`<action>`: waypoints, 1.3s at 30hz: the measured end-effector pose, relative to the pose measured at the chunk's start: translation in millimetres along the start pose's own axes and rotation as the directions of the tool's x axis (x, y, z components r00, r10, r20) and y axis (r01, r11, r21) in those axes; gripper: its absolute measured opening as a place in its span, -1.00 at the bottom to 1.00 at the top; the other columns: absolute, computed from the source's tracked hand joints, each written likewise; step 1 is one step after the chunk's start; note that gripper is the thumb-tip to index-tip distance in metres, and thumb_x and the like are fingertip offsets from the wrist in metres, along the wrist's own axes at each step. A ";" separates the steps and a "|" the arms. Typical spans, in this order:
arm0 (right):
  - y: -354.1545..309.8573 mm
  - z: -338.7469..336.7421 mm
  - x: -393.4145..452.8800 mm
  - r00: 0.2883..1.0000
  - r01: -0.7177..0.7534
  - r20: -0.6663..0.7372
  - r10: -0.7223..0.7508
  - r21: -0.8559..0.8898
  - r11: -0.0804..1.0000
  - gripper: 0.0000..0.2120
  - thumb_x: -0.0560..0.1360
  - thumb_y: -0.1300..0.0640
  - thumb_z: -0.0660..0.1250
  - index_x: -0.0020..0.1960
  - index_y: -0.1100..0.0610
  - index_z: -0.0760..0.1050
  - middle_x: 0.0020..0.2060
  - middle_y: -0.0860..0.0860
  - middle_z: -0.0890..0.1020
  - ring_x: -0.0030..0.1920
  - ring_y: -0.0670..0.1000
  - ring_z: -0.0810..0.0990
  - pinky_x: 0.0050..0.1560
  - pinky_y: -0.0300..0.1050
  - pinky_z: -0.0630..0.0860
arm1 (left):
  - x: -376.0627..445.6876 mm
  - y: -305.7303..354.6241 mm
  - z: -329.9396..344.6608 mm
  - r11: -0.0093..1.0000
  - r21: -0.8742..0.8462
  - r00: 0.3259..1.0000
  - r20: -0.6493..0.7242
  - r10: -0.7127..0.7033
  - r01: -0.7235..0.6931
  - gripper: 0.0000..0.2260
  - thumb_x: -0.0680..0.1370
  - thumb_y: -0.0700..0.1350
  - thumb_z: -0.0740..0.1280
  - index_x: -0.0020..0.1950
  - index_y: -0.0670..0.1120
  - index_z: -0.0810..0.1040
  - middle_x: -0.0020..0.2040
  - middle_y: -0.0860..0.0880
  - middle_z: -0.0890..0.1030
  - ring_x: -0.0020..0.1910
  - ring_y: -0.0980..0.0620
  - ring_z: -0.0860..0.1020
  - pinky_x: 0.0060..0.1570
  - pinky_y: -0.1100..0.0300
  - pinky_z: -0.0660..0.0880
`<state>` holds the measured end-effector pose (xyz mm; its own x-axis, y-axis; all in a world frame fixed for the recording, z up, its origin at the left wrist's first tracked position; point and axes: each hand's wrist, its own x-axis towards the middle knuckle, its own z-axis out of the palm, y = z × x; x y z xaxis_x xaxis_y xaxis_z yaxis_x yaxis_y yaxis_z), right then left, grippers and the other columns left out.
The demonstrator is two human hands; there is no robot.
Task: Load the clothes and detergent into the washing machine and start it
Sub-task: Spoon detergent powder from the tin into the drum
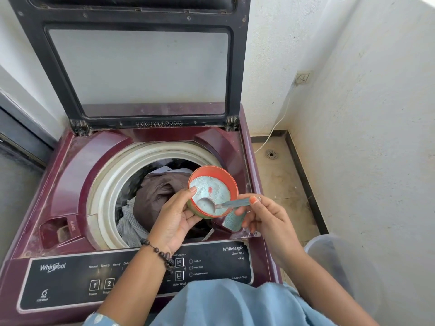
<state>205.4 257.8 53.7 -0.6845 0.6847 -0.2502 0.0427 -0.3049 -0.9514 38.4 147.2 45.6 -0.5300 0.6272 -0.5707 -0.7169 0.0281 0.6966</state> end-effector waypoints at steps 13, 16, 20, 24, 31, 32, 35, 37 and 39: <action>-6.5 -15.1 7.8 0.963 -0.159 -0.150 0.222 0.347 0.924 -0.75 0.64 0.23 0.12 0.07 0.28 0.57 -0.32 0.11 0.63 -0.45 -0.05 0.47 -0.44 -0.28 0.38 | 0.5 -3.1 0.8 0.998 0.056 0.997 0.056 -0.045 0.042 -0.76 0.46 -0.08 0.39 0.10 -0.13 0.60 -0.04 -0.13 0.71 -0.10 -0.03 0.70 -0.14 0.07 0.65; -7.6 -23.4 9.8 0.959 -0.128 -0.193 0.206 0.352 0.927 -0.75 0.64 0.22 0.12 0.07 0.27 0.56 -0.33 0.10 0.61 -0.44 -0.06 0.46 -0.45 -0.28 0.38 | 2.0 -3.0 -1.3 0.997 0.058 0.999 0.001 -0.046 0.046 -0.80 0.55 -0.10 0.35 0.14 -0.13 0.59 0.02 -0.15 0.70 -0.06 -0.04 0.69 -0.11 0.08 0.64; -5.8 -38.6 7.0 0.948 -0.060 -0.280 0.153 0.314 0.948 -0.75 0.64 0.21 0.11 0.06 0.24 0.56 -0.34 0.07 0.59 -0.41 -0.04 0.43 -0.40 -0.26 0.40 | 4.7 1.6 -6.0 0.999 0.032 0.996 -0.085 -0.020 0.022 -0.84 0.58 -0.12 0.33 0.12 -0.12 0.58 0.05 -0.16 0.68 0.00 -0.06 0.66 -0.03 0.05 0.59; -2.1 -47.6 2.1 0.931 0.027 -0.363 0.033 0.159 0.987 -0.76 0.65 0.21 0.13 0.03 0.24 0.57 -0.38 0.07 0.59 -0.42 -0.05 0.44 -0.32 -0.15 0.34 | 6.4 6.9 -11.1 1.000 0.011 0.990 -0.143 0.002 -0.001 -0.88 0.58 -0.12 0.33 0.10 -0.10 0.56 0.06 -0.15 0.66 0.02 -0.04 0.65 -0.06 0.09 0.56; 10.6 -39.8 -5.5 0.930 0.206 -0.210 -0.301 -0.378 0.903 -0.77 0.65 0.16 0.19 0.00 0.09 0.62 -0.30 0.03 0.65 -0.38 -0.10 0.52 -0.32 -0.22 0.45 | 6.3 6.5 -8.5 1.000 0.008 0.988 -0.153 0.000 0.001 -0.88 0.59 -0.13 0.33 0.10 -0.10 0.55 0.08 -0.16 0.65 0.04 -0.05 0.64 -0.07 0.10 0.56; 12.1 -38.7 -6.9 0.925 0.244 -0.140 -0.352 -0.492 0.836 -0.78 0.65 0.11 0.19 0.02 0.05 0.62 -0.27 -0.03 0.66 -0.34 -0.12 0.56 -0.27 -0.23 0.49 | 5.8 6.1 -7.6 1.000 0.012 0.989 -0.147 0.001 0.001 -0.88 0.59 -0.13 0.33 0.09 -0.10 0.56 0.08 -0.16 0.65 0.04 -0.04 0.64 -0.08 0.11 0.56; 14.9 -36.4 -8.8 0.879 0.385 0.114 -0.463 -0.741 0.550 -0.75 0.62 0.02 0.15 0.12 0.03 0.59 -0.18 -0.22 0.60 -0.18 -0.14 0.60 -0.17 -0.20 0.53 | 4.7 5.5 -7.0 1.000 0.028 0.991 -0.134 0.006 -0.003 -0.88 0.58 -0.13 0.33 0.09 -0.10 0.56 0.09 -0.15 0.65 0.04 -0.04 0.64 -0.13 0.14 0.59; 17.1 -35.7 -9.9 0.834 0.469 0.254 -0.490 -0.794 0.386 -0.75 0.62 0.05 0.14 0.16 0.04 0.56 -0.13 -0.16 0.58 -0.21 -0.12 0.58 -0.24 -0.12 0.53 | 4.2 6.1 -7.3 0.999 0.037 0.992 -0.129 0.014 -0.010 -0.88 0.58 -0.12 0.33 0.09 -0.10 0.57 0.09 -0.15 0.65 0.03 -0.03 0.64 -0.14 0.14 0.59; 17.1 -36.2 -13.6 0.793 0.521 0.335 -0.508 -0.806 0.282 -0.76 0.63 0.10 0.16 0.19 0.07 0.55 -0.10 -0.08 0.58 -0.25 -0.04 0.57 -0.32 -0.07 0.53 | 4.4 6.7 -7.9 0.999 0.049 0.991 -0.129 0.021 -0.015 -0.89 0.58 -0.12 0.33 0.09 -0.09 0.57 0.09 -0.14 0.65 0.03 -0.03 0.64 -0.13 0.15 0.58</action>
<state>241.8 267.3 34.3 -0.8085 0.4767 0.3452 0.2423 0.8041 -0.5428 27.6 144.0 44.3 -0.5990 0.5216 -0.6075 -0.6861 0.0567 0.7252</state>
